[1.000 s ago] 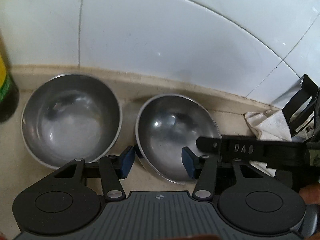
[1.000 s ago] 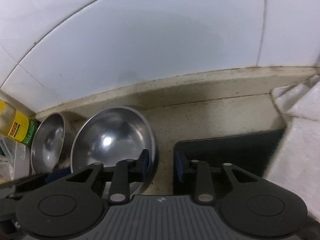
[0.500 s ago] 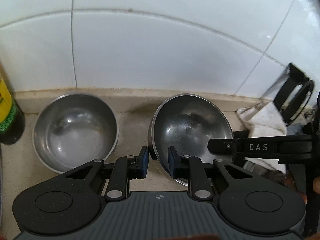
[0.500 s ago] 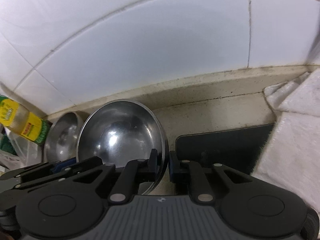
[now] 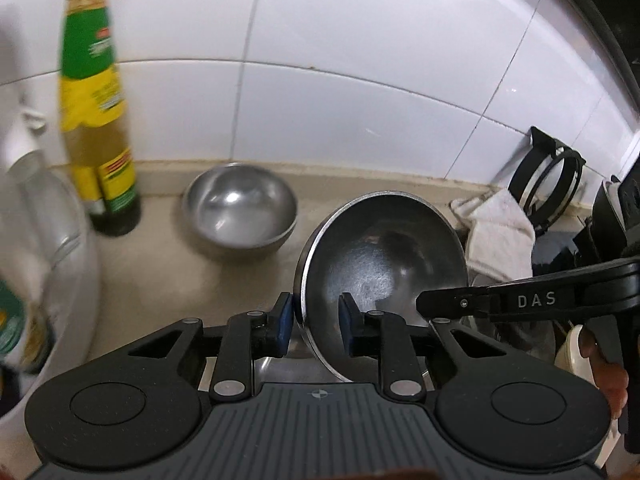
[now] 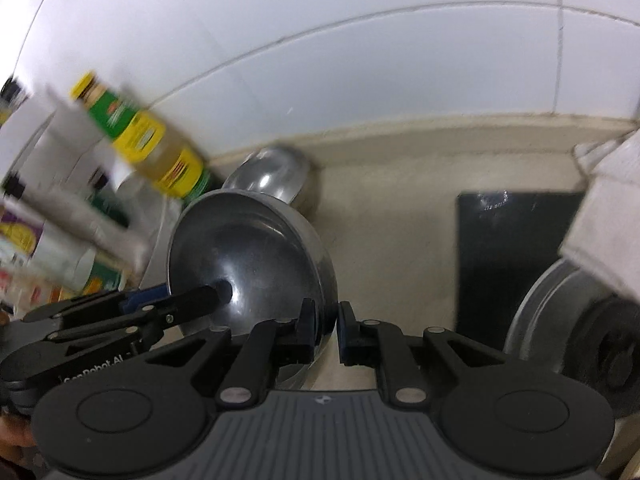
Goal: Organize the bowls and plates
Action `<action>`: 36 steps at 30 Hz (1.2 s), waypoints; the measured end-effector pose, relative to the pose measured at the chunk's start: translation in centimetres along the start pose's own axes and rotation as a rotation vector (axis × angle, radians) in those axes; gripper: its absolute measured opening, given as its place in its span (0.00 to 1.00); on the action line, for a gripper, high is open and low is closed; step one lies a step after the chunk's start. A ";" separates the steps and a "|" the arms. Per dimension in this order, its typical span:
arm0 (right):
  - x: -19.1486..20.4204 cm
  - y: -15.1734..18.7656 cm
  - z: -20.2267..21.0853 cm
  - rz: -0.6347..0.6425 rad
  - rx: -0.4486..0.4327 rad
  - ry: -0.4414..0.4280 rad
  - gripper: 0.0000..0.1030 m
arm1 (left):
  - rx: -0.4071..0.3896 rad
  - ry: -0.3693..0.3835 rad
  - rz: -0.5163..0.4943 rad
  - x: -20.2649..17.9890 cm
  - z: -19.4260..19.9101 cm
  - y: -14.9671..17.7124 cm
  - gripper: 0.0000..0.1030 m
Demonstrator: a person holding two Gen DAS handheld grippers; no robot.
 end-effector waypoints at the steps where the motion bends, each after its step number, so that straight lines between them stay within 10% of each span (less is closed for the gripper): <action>1: 0.4 0.5 -0.3 0.006 0.010 0.003 0.11 | 0.000 -0.007 0.000 0.3 0.3 0.5 0.30; 16: 1.4 1.1 -0.9 0.064 0.008 0.093 0.22 | -0.043 -0.049 0.075 4.1 1.8 1.5 0.36; 36: 0.4 -11.3 -10.5 0.022 -0.015 0.029 0.25 | -0.020 -0.113 0.262 7.9 -8.7 -7.3 0.58</action>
Point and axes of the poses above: each gripper's, at about its wrist camera, not at the fingertips, and z roughly against the way its jaws point, x to its left, y to its underside, the point moved 6 cm from there along -z, roughly the way its jaws point, and after that the axes turned 8 degrees about x, right-handed, at the moved point
